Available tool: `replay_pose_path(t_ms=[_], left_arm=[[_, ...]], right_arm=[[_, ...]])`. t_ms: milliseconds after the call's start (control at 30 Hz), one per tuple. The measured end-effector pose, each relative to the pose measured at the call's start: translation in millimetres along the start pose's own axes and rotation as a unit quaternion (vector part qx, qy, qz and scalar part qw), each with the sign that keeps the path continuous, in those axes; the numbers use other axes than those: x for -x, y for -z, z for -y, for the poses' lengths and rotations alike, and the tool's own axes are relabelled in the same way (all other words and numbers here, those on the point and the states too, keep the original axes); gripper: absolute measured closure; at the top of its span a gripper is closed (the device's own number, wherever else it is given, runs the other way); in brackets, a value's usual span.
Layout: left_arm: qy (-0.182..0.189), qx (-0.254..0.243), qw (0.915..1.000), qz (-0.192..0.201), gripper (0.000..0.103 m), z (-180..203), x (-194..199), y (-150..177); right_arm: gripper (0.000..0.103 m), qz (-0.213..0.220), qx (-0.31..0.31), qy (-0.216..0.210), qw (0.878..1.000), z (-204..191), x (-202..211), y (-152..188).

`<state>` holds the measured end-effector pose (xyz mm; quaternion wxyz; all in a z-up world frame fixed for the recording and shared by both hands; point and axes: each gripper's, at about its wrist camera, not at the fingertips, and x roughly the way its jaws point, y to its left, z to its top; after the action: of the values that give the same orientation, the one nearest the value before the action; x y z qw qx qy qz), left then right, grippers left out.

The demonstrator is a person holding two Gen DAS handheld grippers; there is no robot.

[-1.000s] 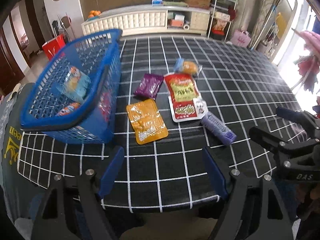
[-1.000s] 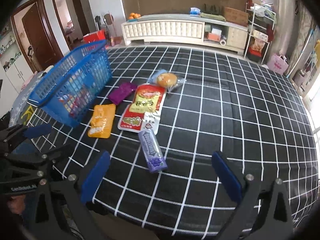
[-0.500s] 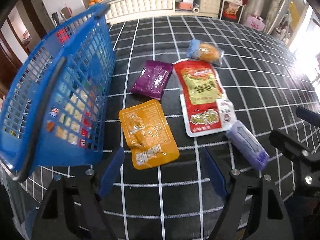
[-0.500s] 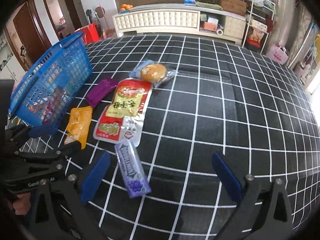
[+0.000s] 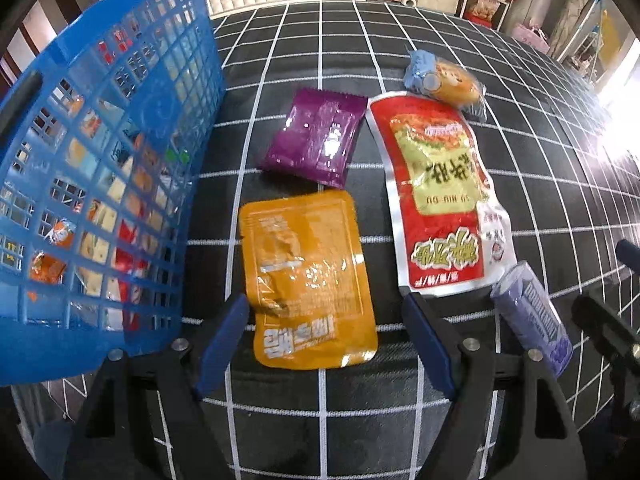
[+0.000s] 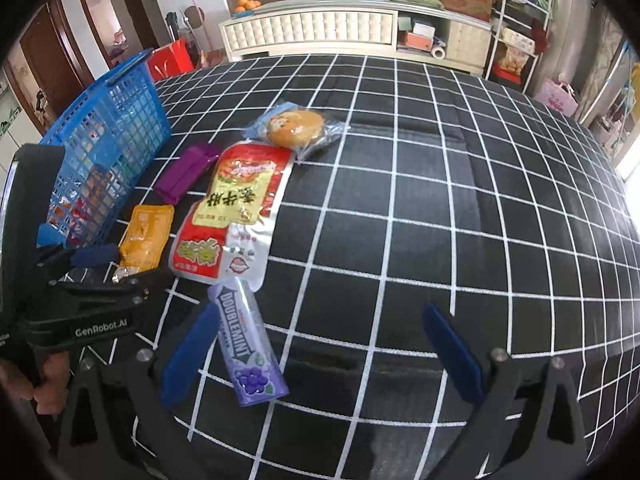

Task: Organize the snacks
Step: 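Move the left tool to the orange pouch while the right tool approaches the red-and-yellow bag, then grasp the orange pouch with the left tool and carry it over the basket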

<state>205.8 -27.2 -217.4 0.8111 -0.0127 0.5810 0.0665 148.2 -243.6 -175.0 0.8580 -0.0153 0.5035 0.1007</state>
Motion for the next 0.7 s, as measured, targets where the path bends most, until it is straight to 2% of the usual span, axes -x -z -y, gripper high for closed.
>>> replay_pose_path(t_ms=[100,133,167,233,267,300,333,367,533,700], left_arm=[[0.015,0.025,0.9996,-0.007,0.027,-6,-2,-2],[0.013,0.028,0.9995,-0.004,0.033,-7,-1,-2],[0.016,0.025,0.9995,0.001,0.044,-6,1,-2],[0.018,0.016,0.9997,0.0,0.048,-4,1,1],[0.023,0.007,0.9997,0.002,0.056,-1,2,2],[0.024,0.002,0.9997,0.001,0.059,3,4,4],[0.029,-0.008,0.9995,0.002,0.07,7,6,6],[0.032,-0.013,0.9994,0.002,0.076,12,9,6],[0.047,-0.028,0.9985,0.005,0.079,26,13,13],[0.061,-0.029,0.9972,0.03,0.079,28,43,22]], right_arm=[[0.0,0.0,-0.006,0.0,1.0,4,0,1],[0.0,0.0,-0.007,0.0,1.0,5,1,1],[0.0,0.0,-0.008,0.0,1.0,5,1,1],[0.0,0.0,-0.013,-0.001,1.0,6,1,1],[0.0,-0.001,-0.014,-0.003,1.0,6,1,1],[0.0,-0.001,-0.016,-0.004,1.0,5,1,1],[0.0,0.0,-0.016,-0.005,1.0,5,2,1],[0.0,0.0,-0.017,-0.006,1.0,4,2,0],[0.0,0.002,-0.018,-0.008,1.0,2,7,0],[0.0,0.006,-0.034,-0.01,0.999,5,16,0]])
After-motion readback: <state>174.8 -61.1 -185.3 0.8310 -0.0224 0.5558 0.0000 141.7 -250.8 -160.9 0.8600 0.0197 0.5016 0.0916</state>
